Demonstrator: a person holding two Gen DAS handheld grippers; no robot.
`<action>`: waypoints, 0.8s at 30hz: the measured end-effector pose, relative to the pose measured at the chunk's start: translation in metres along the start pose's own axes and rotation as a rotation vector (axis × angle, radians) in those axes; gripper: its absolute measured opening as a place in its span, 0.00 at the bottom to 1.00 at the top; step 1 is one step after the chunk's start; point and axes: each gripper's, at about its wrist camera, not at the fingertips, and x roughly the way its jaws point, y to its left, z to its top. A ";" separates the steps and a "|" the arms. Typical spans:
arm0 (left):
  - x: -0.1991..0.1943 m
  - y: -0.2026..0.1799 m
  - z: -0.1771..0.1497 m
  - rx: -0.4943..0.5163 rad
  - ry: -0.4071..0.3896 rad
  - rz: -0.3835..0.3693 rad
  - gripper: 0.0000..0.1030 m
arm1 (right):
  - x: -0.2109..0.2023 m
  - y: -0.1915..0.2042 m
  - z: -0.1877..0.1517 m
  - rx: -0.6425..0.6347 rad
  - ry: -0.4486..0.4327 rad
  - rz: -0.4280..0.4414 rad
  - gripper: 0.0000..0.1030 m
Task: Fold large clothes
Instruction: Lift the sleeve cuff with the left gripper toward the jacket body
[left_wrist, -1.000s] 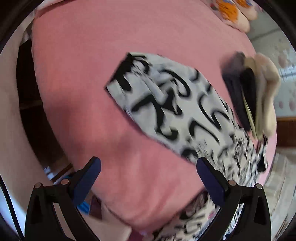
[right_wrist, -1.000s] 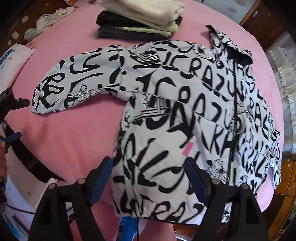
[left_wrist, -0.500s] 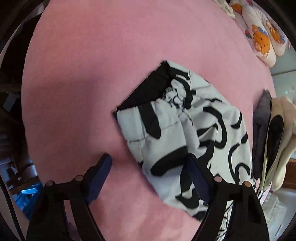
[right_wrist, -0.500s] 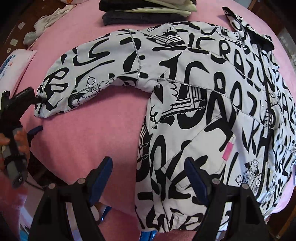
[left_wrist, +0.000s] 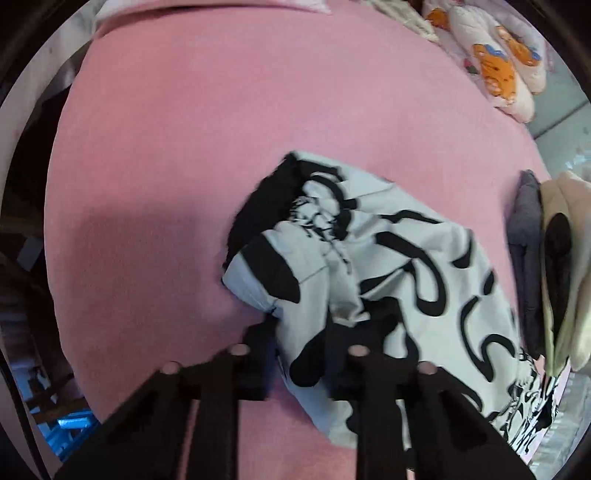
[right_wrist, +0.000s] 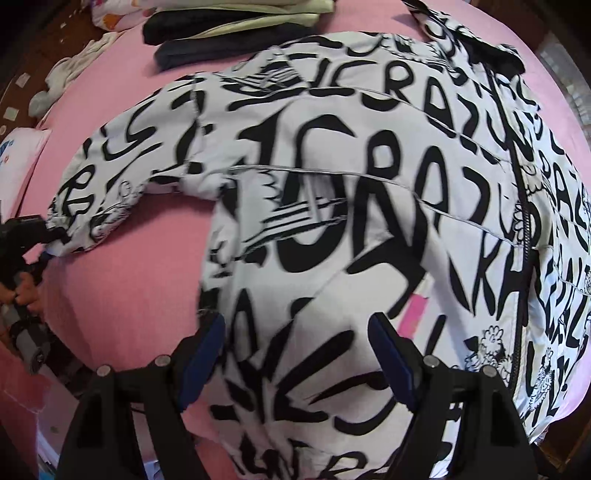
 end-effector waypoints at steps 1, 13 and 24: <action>-0.004 -0.006 0.001 0.010 -0.016 -0.010 0.09 | 0.000 -0.005 0.000 0.005 -0.003 -0.004 0.78; -0.107 -0.112 -0.022 0.182 -0.273 -0.103 0.07 | -0.028 -0.072 0.013 0.065 -0.053 0.057 0.78; -0.209 -0.216 -0.123 0.508 -0.299 -0.260 0.07 | -0.061 -0.154 0.027 0.048 -0.129 0.131 0.78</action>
